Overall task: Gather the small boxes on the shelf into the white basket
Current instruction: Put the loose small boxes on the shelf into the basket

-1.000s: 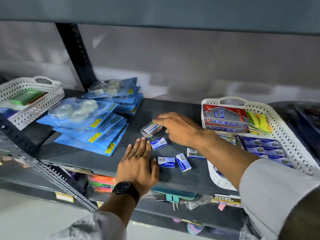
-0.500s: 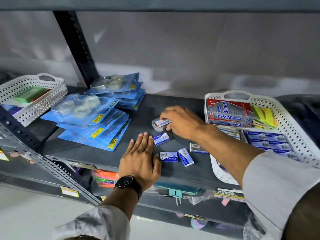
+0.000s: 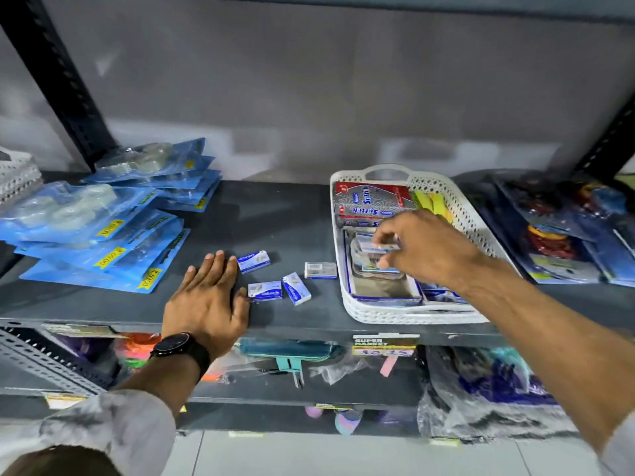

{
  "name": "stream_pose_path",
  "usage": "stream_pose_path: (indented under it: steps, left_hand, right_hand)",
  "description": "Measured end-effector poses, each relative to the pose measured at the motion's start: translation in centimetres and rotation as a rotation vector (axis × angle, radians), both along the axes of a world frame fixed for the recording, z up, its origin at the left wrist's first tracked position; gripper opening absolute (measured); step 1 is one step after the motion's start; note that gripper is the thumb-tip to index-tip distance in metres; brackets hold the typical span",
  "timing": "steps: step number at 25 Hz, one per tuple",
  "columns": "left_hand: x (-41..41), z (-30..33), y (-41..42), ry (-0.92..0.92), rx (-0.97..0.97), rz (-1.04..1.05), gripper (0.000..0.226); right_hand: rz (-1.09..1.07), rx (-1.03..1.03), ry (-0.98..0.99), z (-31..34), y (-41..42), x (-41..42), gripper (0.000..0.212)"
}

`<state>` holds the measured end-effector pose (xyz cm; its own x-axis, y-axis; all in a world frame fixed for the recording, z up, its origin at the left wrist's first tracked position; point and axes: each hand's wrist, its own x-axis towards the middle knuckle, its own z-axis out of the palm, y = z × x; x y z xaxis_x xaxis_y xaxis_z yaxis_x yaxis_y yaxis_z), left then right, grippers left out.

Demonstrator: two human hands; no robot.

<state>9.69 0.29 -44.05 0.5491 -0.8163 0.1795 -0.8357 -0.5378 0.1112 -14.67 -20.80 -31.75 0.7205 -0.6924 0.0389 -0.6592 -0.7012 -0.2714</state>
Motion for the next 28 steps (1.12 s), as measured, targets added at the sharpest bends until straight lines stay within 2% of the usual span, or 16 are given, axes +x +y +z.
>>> stream_pose_path:
  steps: [4, 11, 16, 18, 21, 23, 25, 28]
  left_hand:
    - [-0.3, 0.1, 0.0, 0.008, -0.013, -0.003, 0.072]
    - [-0.2, 0.1, 0.0, 0.006, 0.004, -0.002, 0.073]
    - [-0.3, 0.2, -0.1, 0.017, -0.005, -0.001, 0.073]
    - [-0.4, 0.3, -0.1, 0.026, -0.013, -0.002, 0.072]
    - [-0.3, 0.2, 0.1, 0.039, -0.02, 0.001, 0.07]
    - [-0.2, 0.2, 0.1, 0.045, -0.012, -0.008, 0.069]
    - [0.0, 0.2, 0.0, 0.047, -0.002, -0.015, 0.069]
    - [0.0, 0.1, 0.1, 0.046, 0.006, -0.022, 0.068]
  right_hand:
    - [-0.059, 0.054, 0.099, -1.3, 1.5, -2.0, 0.04]
    - [-0.127, 0.071, 0.084, -1.7, 2.4, -1.9, 0.044]
    - [-0.129, 0.112, 0.117, -1.6, 2.3, -1.8, 0.038]
    - [-0.123, 0.061, 0.132, -1.4, 2.7, -1.4, 0.033]
    - [0.047, -0.172, -0.064, -1.1, 4.4, 1.7, 0.019]
    - [0.212, -0.169, -0.139, -1.3, 6.0, 4.7, 0.02]
    - [0.336, -0.1, -0.079, -2.2, 7.2, 7.8, 0.026]
    - [0.409, -0.039, 0.047, -3.9, 8.2, 11.1, 0.032]
